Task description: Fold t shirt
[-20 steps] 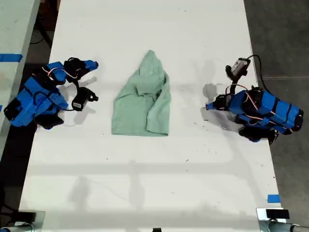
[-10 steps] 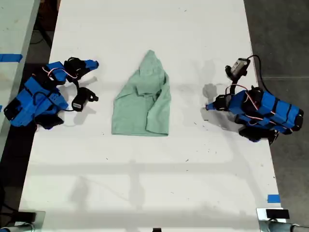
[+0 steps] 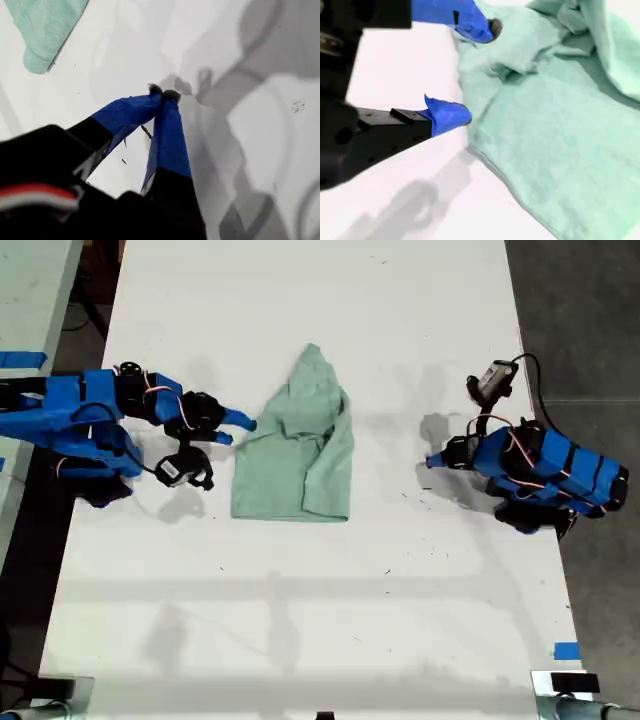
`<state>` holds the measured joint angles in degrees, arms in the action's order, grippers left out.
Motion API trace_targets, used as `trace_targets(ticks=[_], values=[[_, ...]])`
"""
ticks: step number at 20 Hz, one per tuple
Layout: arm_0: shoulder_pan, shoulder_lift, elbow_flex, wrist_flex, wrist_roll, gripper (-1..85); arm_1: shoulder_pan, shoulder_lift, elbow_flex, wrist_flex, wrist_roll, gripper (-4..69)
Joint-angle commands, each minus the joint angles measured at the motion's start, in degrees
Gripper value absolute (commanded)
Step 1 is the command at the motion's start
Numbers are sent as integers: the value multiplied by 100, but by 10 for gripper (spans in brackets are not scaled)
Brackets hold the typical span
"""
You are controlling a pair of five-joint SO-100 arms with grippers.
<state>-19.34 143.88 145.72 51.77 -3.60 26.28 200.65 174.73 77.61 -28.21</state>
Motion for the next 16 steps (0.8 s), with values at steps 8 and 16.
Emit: trace_targets(ticks=[8,16], values=[[879,132,1204,-624,-1881,225,-9,44,299,-44,44,7],[694,-3867,-826,-457,-1160,214,-18,44,299,-44,53,7]])
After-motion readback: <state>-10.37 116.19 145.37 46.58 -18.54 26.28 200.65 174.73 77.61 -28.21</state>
